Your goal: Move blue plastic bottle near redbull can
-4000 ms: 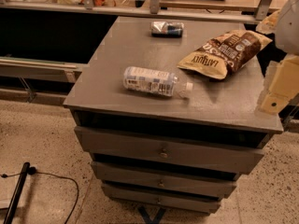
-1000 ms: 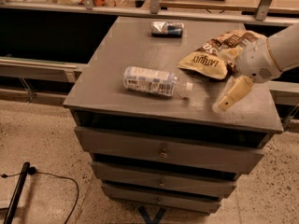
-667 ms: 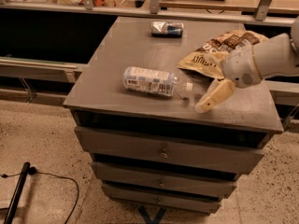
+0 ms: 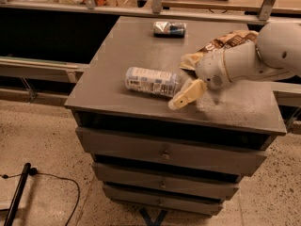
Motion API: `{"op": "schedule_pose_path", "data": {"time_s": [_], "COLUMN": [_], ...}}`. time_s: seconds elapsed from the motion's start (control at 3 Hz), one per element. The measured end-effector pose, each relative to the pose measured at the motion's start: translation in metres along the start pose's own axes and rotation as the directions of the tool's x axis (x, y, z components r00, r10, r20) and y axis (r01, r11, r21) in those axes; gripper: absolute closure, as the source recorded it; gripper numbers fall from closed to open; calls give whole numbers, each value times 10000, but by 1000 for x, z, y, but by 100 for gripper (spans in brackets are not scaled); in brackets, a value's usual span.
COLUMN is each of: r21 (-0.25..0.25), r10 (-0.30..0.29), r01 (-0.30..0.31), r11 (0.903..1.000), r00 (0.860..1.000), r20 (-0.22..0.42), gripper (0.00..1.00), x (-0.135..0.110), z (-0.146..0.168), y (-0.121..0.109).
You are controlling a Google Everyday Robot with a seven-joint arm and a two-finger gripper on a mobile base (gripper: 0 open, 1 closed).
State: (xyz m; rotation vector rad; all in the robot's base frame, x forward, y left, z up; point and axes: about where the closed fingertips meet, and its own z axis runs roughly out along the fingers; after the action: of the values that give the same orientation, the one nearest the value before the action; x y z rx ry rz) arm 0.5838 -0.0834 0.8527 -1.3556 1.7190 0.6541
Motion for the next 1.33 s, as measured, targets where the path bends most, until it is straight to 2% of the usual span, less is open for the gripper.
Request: {"op": "schedule_pose_path", "data": {"time_s": [0.33, 0.67, 1.0, 1.33], "r21": [-430, -761, -781, 294], "r10": [186, 151, 12, -124], "r01": [-181, -142, -11, 118], "r11": [9989, 9970, 9969, 9995], "r00": [9998, 9998, 10000, 9997], "r20": [99, 110, 15, 231], "gripper": [17, 41, 64, 87], "x": [-2, -2, -3, -14], "z": [21, 33, 39, 11], "y": [0, -3, -13, -30]}}
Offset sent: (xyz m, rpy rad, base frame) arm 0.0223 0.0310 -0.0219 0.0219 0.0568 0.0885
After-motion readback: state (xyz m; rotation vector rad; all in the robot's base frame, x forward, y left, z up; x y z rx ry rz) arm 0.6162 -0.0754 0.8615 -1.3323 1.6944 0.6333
